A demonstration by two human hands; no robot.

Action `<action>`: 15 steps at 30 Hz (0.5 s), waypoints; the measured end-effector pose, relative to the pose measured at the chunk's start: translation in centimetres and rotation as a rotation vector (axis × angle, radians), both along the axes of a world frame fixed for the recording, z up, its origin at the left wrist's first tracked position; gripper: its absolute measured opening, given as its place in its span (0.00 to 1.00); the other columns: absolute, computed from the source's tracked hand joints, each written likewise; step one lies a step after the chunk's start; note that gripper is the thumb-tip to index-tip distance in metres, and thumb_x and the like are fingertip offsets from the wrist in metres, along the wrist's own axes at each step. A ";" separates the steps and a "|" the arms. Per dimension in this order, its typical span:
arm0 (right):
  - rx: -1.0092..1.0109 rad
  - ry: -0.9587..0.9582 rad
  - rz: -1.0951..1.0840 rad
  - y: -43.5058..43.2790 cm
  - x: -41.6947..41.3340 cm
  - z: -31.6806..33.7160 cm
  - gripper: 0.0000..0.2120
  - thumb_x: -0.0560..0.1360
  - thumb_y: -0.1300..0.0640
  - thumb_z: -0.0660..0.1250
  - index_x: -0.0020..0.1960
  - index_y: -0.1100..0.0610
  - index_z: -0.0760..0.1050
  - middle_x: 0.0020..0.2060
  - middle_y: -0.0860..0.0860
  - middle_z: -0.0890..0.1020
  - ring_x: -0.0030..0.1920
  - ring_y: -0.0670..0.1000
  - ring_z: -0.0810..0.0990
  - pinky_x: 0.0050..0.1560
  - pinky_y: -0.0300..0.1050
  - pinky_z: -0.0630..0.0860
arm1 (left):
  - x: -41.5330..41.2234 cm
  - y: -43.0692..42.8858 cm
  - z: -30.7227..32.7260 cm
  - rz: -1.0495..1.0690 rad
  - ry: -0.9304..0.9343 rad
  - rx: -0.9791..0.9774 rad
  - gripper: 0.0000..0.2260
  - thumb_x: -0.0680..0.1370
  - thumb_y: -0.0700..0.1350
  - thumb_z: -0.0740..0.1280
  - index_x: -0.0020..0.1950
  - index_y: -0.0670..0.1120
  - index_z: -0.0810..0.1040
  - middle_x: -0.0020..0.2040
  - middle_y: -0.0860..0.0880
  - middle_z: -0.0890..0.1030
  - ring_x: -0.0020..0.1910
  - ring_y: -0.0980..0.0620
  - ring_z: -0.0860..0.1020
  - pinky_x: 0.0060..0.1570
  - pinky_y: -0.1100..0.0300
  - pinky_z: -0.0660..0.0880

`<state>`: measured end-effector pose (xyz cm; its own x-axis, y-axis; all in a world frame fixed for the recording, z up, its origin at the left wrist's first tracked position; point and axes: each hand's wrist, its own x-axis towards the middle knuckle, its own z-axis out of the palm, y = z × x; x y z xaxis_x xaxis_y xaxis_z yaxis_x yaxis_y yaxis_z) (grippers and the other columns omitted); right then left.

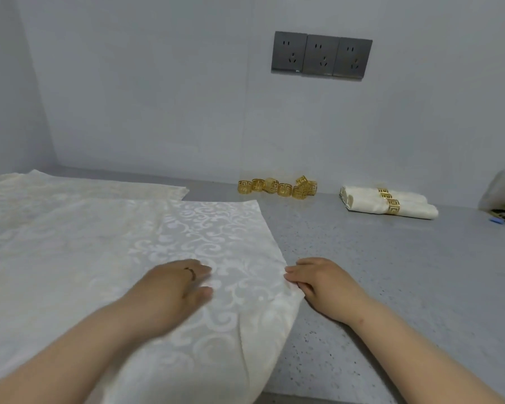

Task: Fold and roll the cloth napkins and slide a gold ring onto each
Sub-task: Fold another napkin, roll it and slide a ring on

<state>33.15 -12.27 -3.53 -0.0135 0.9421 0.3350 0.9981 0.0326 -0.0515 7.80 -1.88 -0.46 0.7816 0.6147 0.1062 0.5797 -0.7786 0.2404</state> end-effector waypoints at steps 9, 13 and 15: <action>-0.064 -0.045 -0.084 -5.6 4.4 0.8 0.15 0.68 0.60 0.62 0.51 0.52 0.82 0.48 0.46 0.84 0.46 0.49 0.84 0.49 0.40 0.76 | -1.1 0.9 -1.3 0.069 0.308 -0.122 0.54 0.54 0.81 0.36 0.75 0.54 0.43 0.76 0.54 0.43 0.75 0.55 0.41 0.72 0.55 0.41; -0.114 0.006 -0.144 -8.0 4.4 0.4 0.15 0.65 0.57 0.66 0.50 0.50 0.82 0.48 0.43 0.84 0.45 0.49 0.84 0.46 0.39 0.75 | 1.8 0.3 -1.3 -0.032 0.271 -0.131 0.68 0.37 0.79 0.25 0.75 0.55 0.42 0.76 0.54 0.40 0.75 0.56 0.39 0.71 0.55 0.38; -0.059 -0.055 -0.159 -9.0 4.0 0.7 0.16 0.62 0.56 0.68 0.50 0.49 0.82 0.46 0.42 0.84 0.44 0.47 0.84 0.46 0.36 0.73 | 3.2 0.2 -1.3 -0.072 0.283 -0.121 0.68 0.36 0.78 0.24 0.75 0.54 0.42 0.76 0.53 0.40 0.75 0.56 0.38 0.71 0.56 0.38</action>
<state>37.17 -21.22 -2.87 0.1201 0.9519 0.2819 0.9919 -0.1271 0.0066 11.03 -1.67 -1.78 0.8115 0.5517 -0.1924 0.5814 -0.7954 0.1712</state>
